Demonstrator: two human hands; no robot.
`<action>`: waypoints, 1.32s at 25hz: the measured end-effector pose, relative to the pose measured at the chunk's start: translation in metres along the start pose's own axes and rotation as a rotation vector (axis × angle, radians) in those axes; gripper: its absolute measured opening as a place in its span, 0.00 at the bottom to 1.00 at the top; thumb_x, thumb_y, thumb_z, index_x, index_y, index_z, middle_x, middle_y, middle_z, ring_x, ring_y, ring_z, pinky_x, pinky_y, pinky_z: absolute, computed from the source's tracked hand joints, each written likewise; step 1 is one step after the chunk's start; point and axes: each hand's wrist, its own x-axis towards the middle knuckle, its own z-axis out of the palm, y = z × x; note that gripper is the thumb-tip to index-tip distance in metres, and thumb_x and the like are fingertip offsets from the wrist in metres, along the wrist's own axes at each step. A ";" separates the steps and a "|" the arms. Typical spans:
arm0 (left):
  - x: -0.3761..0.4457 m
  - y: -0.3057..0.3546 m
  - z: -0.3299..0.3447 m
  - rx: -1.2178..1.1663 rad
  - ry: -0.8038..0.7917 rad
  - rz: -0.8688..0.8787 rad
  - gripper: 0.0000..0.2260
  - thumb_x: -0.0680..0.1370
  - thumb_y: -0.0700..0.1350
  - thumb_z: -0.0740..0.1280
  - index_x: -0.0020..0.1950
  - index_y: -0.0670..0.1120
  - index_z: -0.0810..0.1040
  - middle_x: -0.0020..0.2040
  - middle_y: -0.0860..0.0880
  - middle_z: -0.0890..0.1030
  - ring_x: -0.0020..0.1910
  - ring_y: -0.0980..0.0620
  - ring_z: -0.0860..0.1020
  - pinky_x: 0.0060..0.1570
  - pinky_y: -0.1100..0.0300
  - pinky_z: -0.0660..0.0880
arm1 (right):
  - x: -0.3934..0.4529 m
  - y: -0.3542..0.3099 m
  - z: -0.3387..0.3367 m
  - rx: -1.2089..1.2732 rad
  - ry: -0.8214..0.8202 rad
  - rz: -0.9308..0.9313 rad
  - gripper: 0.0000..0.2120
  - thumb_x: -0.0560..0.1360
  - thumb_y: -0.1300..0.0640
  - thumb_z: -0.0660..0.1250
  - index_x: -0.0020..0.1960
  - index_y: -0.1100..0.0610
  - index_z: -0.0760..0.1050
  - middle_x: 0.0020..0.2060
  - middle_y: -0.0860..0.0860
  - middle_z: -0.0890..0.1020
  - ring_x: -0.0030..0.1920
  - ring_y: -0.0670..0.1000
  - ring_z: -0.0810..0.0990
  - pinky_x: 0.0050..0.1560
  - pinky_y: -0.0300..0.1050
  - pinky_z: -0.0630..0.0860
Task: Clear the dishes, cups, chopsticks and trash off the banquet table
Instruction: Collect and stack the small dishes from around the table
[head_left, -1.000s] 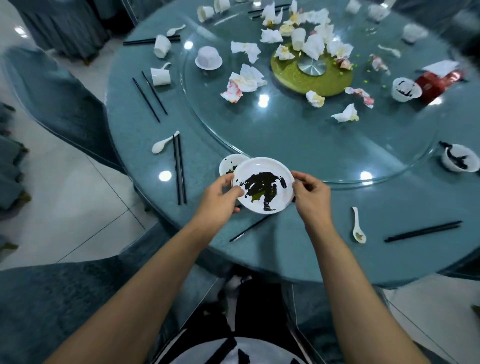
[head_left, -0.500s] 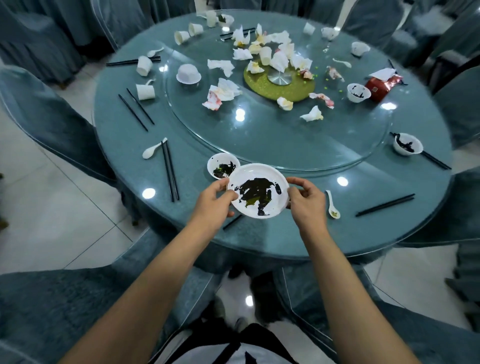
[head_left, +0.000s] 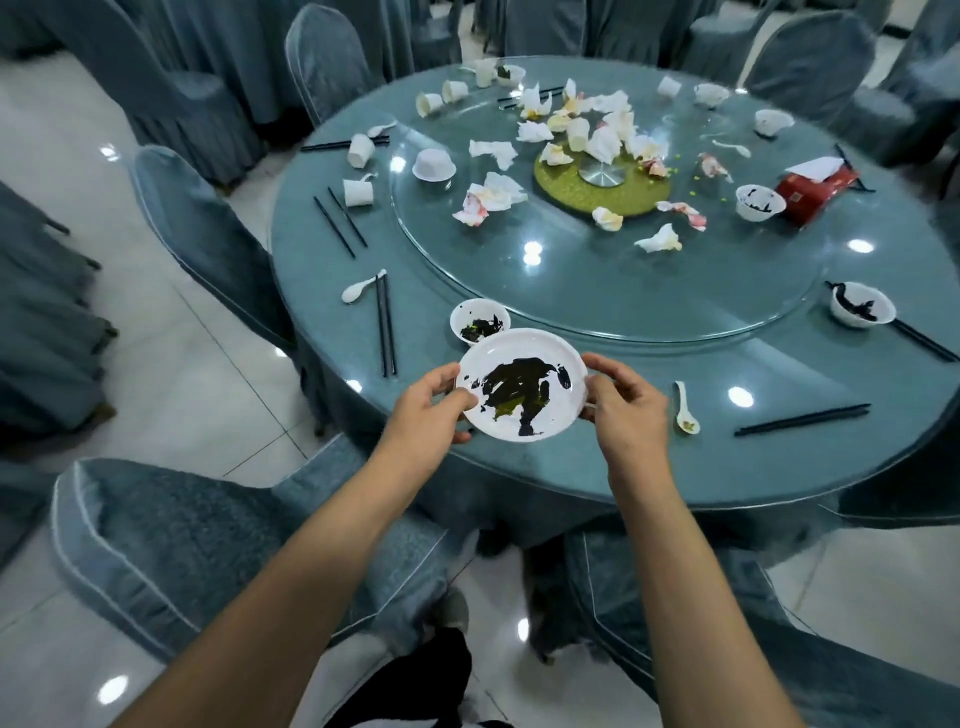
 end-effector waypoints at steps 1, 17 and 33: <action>-0.009 -0.003 -0.004 -0.008 0.025 -0.004 0.14 0.80 0.37 0.66 0.61 0.53 0.77 0.56 0.53 0.81 0.48 0.56 0.80 0.39 0.61 0.80 | -0.007 0.000 0.002 0.005 -0.018 -0.007 0.14 0.79 0.67 0.64 0.49 0.52 0.84 0.36 0.46 0.86 0.36 0.46 0.83 0.37 0.39 0.81; -0.124 -0.033 -0.140 -0.077 0.307 0.057 0.18 0.81 0.36 0.64 0.70 0.47 0.75 0.54 0.53 0.81 0.47 0.56 0.78 0.43 0.58 0.82 | -0.125 0.012 0.103 -0.071 -0.335 -0.001 0.13 0.77 0.66 0.65 0.48 0.51 0.85 0.36 0.47 0.87 0.37 0.47 0.83 0.40 0.43 0.83; -0.113 -0.035 -0.384 -0.087 0.261 0.091 0.16 0.81 0.36 0.63 0.66 0.50 0.77 0.53 0.51 0.82 0.40 0.60 0.82 0.36 0.64 0.79 | -0.242 0.037 0.310 -0.090 -0.289 -0.010 0.13 0.77 0.64 0.65 0.47 0.49 0.85 0.38 0.47 0.87 0.36 0.44 0.83 0.39 0.42 0.83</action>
